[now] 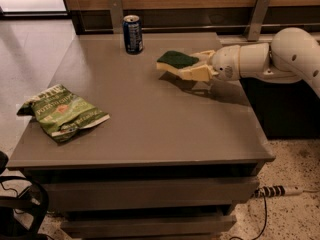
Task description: Move sponge near green jalapeno chip bag
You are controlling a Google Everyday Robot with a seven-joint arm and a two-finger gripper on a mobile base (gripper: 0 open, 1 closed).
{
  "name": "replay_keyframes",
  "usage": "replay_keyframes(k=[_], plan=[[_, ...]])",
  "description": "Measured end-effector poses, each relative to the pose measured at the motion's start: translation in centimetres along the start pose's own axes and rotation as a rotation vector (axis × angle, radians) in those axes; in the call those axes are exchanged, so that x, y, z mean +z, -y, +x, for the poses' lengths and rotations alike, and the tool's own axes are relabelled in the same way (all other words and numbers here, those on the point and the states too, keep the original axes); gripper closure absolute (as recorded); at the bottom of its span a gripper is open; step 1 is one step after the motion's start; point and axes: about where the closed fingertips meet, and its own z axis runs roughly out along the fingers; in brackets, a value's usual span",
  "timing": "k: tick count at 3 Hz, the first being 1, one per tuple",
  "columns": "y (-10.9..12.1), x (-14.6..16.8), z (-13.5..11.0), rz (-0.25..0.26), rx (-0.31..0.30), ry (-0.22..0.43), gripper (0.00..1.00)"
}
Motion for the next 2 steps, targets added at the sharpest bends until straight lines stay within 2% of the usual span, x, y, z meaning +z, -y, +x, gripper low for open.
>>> replay_keyframes(k=[1,2], plan=[[-3.2,-1.3,-1.5,-0.031,-0.02,-0.01,1.0],[-8.6,-2.0,-2.5,-0.056,-0.064,-0.007,1.0]])
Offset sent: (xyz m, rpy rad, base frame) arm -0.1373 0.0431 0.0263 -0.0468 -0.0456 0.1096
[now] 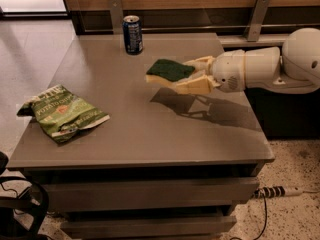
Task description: Move sponge near green jalapeno chip bag
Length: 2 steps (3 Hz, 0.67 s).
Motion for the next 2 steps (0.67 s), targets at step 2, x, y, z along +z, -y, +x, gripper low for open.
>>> replay_keyframes(k=[2], plan=[[-7.1,4.8,0.2,-0.083,-0.062,-0.009,1.0]])
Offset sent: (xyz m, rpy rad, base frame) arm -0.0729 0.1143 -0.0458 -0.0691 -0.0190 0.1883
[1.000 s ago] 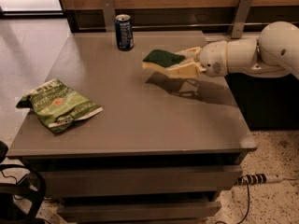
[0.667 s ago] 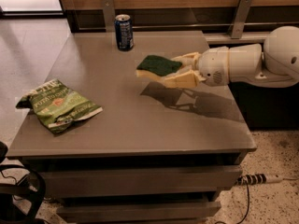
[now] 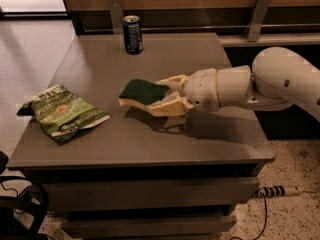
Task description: Move sponge near green jalapeno chip bag
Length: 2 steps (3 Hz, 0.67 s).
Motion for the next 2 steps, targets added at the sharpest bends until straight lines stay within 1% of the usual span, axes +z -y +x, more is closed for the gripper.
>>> replay_keyframes(k=[1,2], plan=[[-2.0,3.1,0.3,-0.082,-0.02,-0.045,1.0],[-4.0,5.1,0.6,-0.162,-0.023,-0.075,1.0]])
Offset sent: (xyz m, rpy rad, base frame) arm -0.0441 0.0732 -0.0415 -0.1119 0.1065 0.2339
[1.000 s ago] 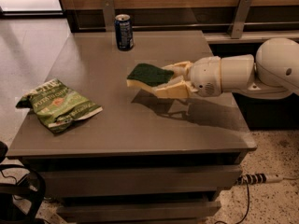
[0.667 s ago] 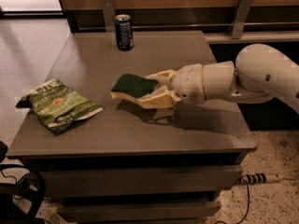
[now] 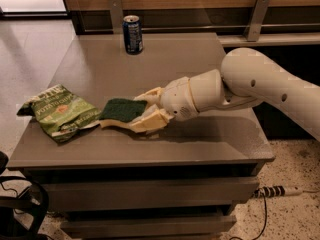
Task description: Move sponge near green jalapeno chip bag
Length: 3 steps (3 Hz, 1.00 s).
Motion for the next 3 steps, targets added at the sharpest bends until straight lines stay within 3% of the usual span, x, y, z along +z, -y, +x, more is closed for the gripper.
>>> replay_keyframes(k=[1,2,3], plan=[[-0.09,0.14,-0.12,-0.003,-0.002,0.0,0.82],[-0.18,0.26,-0.23,-0.005,-0.004,0.0,0.58],[-0.32,0.45,-0.37,-0.01,-0.007,0.0,0.26]])
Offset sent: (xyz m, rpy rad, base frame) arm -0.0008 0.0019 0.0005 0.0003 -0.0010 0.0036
